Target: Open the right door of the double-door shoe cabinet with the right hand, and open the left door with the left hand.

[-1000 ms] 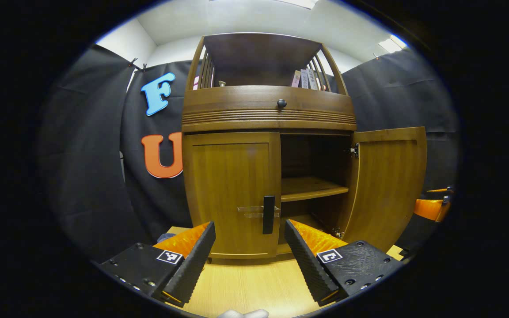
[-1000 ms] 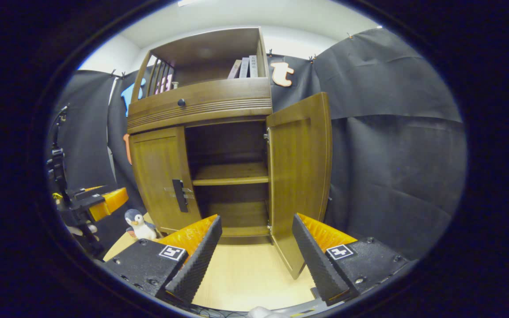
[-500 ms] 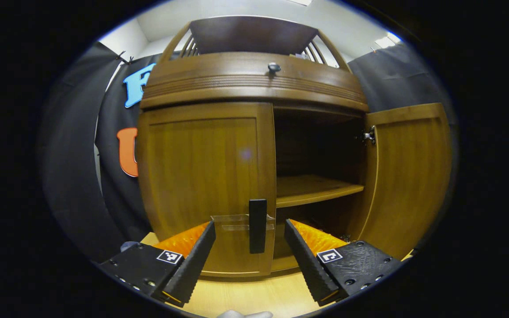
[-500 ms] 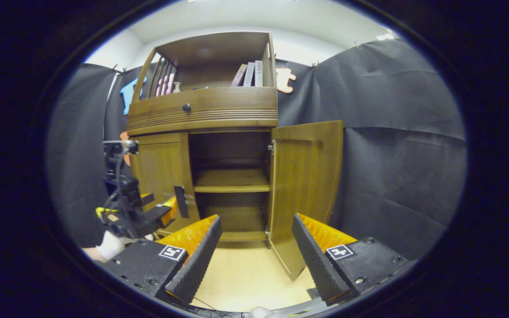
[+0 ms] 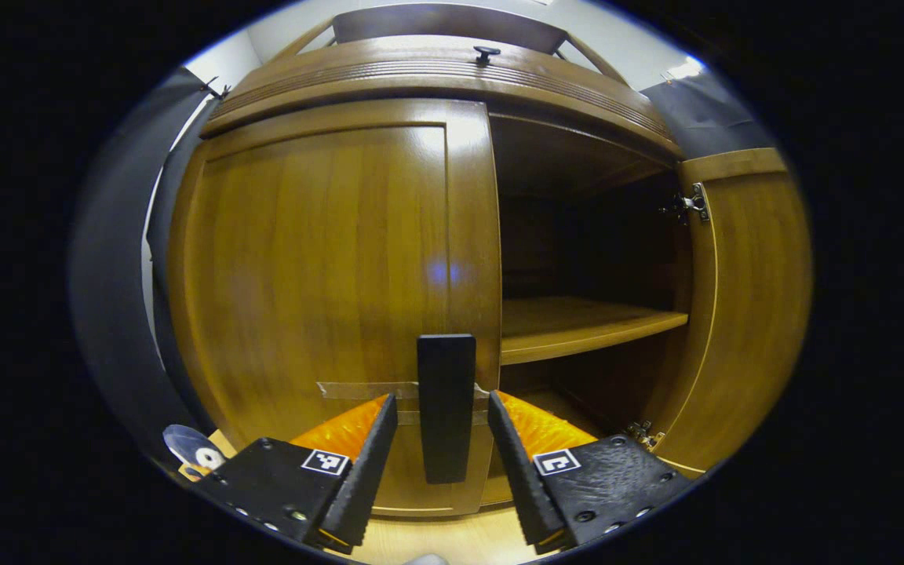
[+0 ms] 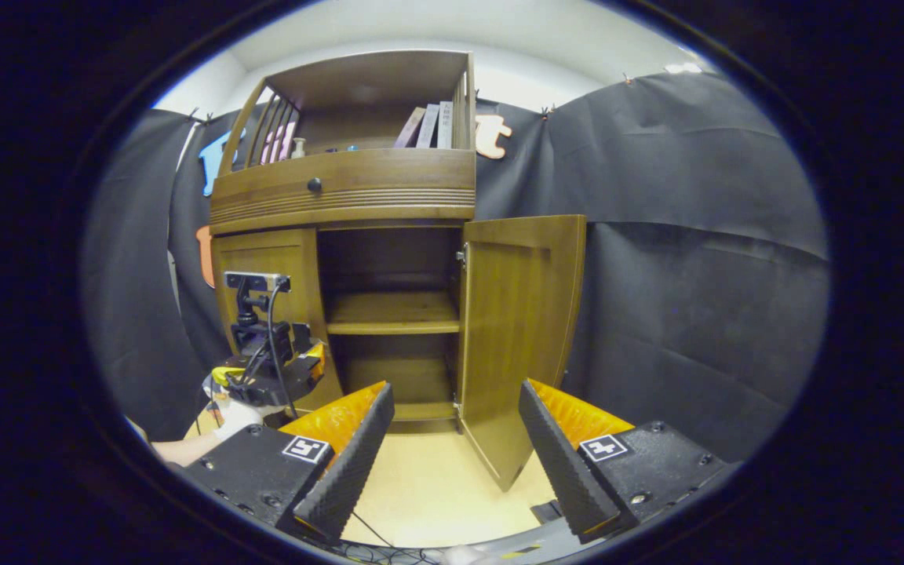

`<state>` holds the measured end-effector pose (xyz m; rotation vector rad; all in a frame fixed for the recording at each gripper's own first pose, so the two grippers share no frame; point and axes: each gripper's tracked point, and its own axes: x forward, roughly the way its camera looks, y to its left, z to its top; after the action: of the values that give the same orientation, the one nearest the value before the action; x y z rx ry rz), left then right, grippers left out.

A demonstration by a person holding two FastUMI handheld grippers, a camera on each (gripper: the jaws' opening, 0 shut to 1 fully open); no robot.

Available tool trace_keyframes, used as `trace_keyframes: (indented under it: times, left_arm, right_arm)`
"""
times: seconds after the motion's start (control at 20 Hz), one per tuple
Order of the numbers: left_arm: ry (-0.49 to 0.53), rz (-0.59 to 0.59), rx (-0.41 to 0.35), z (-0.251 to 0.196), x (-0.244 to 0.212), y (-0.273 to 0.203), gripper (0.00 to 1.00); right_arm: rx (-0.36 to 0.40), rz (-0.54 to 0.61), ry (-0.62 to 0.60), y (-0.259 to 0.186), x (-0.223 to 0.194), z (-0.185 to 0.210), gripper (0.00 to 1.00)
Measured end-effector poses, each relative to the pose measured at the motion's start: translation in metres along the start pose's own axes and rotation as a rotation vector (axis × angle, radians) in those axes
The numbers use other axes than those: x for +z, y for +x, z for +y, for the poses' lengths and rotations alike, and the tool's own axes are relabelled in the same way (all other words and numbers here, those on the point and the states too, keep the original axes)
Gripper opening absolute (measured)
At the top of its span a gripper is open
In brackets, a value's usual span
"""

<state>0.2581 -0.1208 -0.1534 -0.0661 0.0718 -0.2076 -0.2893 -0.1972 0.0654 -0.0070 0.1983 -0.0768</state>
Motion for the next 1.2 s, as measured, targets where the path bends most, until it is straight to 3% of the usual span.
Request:
trace_keyframes:
  times: [0.15, 0.2, 0.25, 0.3, 0.5, 0.55, 0.6, 0.65, 0.7, 1.2]
  left_arm:
    - [-0.001, 0.014, 0.015, 0.005, -0.007, 0.008, 0.53]
    - [-0.005, 0.006, 0.018, 0.004, -0.005, 0.008, 0.27]
    - [-0.001, 0.014, 0.013, 0.003, -0.007, 0.009, 0.33]
    - [0.007, 0.016, 0.014, 0.004, -0.008, 0.008, 0.33]
    - [-0.027, 0.032, 0.009, 0.004, -0.007, -0.002, 0.21]
    - [-0.031, 0.036, 0.002, 0.004, -0.009, -0.007, 0.30]
    - [-0.037, 0.041, -0.003, 0.004, -0.009, -0.012, 0.21]
    - [-0.038, 0.049, -0.005, 0.005, -0.010, -0.018, 0.30]
    - [-0.036, 0.052, -0.003, 0.006, -0.010, -0.026, 0.21]
    - [-0.049, 0.060, 0.115, 0.037, -0.017, -0.121, 0.21]
  right_arm:
    - [0.012, 0.006, -0.004, 0.001, -0.001, 0.000, 1.00]
    - [0.018, 0.011, -0.004, 0.002, -0.002, 0.000, 0.99]
    - [0.026, 0.014, -0.002, 0.002, -0.003, 0.000, 0.99]
    - [0.037, 0.017, 0.002, 0.002, -0.005, 0.001, 0.99]
    - [0.105, 0.021, 0.011, 0.000, -0.012, 0.002, 1.00]
    - [0.122, 0.016, 0.010, 0.002, -0.012, 0.002, 1.00]
    - [0.138, 0.015, 0.009, 0.003, -0.012, 0.001, 1.00]
    - [0.157, 0.016, 0.011, 0.004, -0.012, 0.001, 1.00]
    - [0.175, 0.021, 0.014, 0.005, -0.012, 0.000, 1.00]
    - [0.400, 0.027, -0.028, 0.012, -0.007, 0.014, 1.00]
